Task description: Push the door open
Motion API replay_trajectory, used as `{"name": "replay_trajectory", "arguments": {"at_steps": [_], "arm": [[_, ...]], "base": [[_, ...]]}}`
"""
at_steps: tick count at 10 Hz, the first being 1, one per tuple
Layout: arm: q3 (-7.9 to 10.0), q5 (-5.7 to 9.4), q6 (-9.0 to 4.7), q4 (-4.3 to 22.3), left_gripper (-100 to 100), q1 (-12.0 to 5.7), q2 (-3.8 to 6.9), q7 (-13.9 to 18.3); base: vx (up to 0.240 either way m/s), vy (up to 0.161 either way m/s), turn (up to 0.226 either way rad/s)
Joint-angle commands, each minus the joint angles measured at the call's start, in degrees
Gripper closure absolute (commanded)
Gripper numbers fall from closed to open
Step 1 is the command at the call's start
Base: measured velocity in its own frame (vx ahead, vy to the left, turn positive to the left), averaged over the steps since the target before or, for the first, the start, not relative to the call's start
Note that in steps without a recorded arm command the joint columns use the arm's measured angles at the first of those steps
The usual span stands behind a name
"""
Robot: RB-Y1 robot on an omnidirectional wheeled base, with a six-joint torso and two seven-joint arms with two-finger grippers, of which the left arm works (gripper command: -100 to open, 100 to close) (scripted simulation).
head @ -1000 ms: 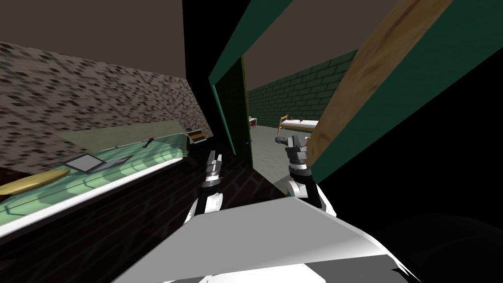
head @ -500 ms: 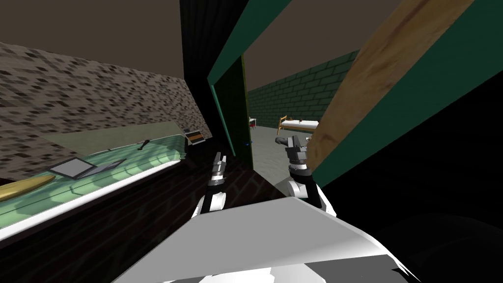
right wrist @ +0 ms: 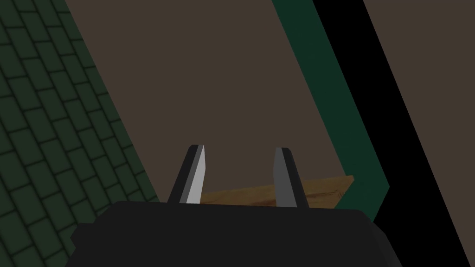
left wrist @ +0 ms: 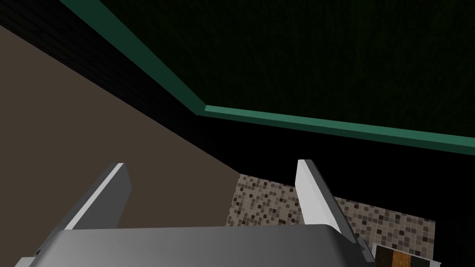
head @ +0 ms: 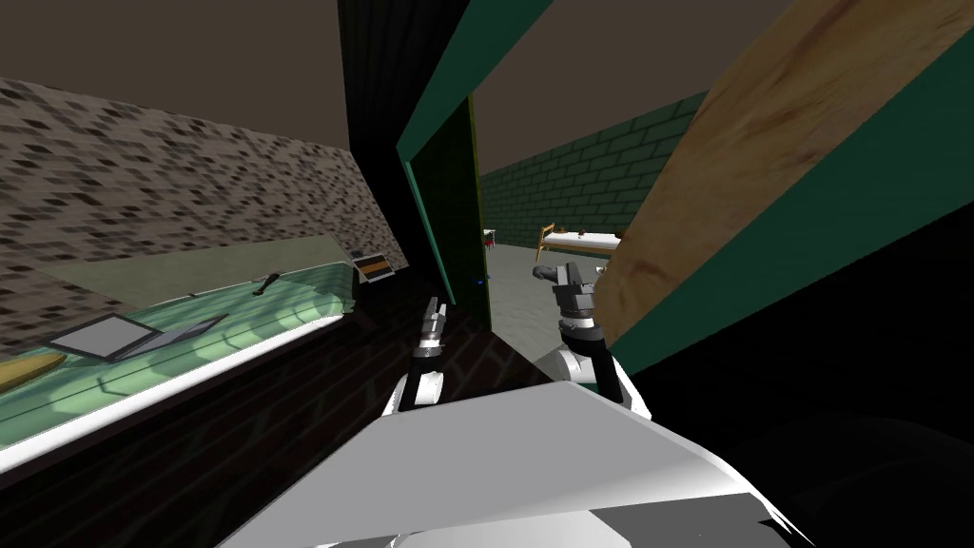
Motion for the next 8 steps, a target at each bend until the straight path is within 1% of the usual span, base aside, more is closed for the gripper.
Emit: {"name": "replay_trajectory", "arguments": {"at_steps": [1, 8], "arm": [[-0.57, -0.16, -0.78, 2.76, -100, -1.23, 0.25, 0.49], [-3.69, -1.07, -3.65, 13.73, -100, -5.64, 0.96, 2.43]], "base": [[0.108, 0.047, -0.035], [0.093, 0.054, -0.038]]}}
